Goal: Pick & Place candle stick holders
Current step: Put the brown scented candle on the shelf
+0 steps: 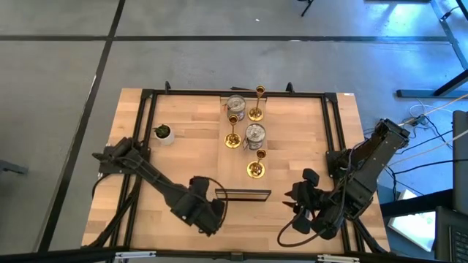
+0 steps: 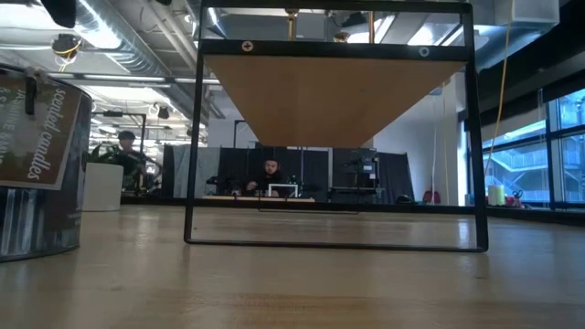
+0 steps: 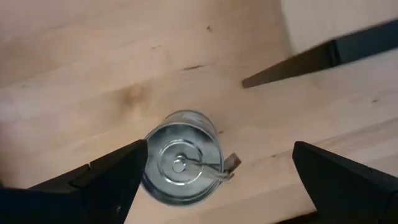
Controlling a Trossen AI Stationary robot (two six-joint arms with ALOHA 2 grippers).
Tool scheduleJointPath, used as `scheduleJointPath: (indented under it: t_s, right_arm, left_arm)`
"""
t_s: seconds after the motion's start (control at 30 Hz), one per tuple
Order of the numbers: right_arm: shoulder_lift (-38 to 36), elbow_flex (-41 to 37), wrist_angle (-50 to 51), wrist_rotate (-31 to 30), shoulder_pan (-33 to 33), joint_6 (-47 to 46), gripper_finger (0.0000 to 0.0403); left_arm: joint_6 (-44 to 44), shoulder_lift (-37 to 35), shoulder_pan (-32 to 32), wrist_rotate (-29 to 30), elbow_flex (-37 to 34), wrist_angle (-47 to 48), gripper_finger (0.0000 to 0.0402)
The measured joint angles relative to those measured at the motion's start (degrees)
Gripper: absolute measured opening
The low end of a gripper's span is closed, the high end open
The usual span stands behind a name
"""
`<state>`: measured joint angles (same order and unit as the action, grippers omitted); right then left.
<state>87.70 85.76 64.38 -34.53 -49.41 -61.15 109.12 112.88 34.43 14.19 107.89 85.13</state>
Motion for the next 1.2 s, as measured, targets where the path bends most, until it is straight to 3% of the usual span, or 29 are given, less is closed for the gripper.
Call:
scheduleJointPath:
  t_s: [0.1,0.2,0.3,0.4,0.5,0.57,0.63,1.03,1.2]
  right_arm:
    - [0.0,0.0,0.0,0.2,-0.1,0.0,0.013]
    - [0.0,0.0,0.0,0.2,-0.2,0.0,0.013]
    - [0.0,0.0,0.0,0.2,-0.2,0.0,0.013]
    - [0.0,0.0,0.0,0.2,-0.2,0.1,0.013]
    - [0.0,0.0,-0.6,0.1,-0.2,0.1,0.013]
    - [0.0,0.0,-0.6,-0.4,-0.2,0.1,0.013]
    - [0.0,0.0,-0.6,-1.0,-0.2,0.2,0.013]
    - [0.0,0.0,-0.7,-1.4,-0.2,0.5,0.013]
    - [0.0,0.0,-0.5,-1.4,-0.2,0.6,0.013]
  left_arm:
    - [2.7,0.0,1.4,1.8,0.0,0.0,0.04]
    - [10.9,-0.1,2.2,-1.1,-0.1,-1.2,0.04]
    - [13.0,-0.3,2.5,-5.1,0.2,-4.9,0.04]
    - [17.2,-0.3,2.9,-4.8,0.6,-7.4,0.04]
    - [30.5,-0.3,2.7,-10.6,0.6,-5.5,0.04]
    - [33.6,-0.2,2.5,-14.6,0.6,-4.7,0.04]
    - [34.4,0.8,2.0,-17.2,0.6,-3.1,0.04]
    - [34.1,2.0,-0.6,-16.4,-0.6,2.6,0.04]
    - [32.5,2.0,-0.9,-18.3,-5.0,-2.5,0.04]
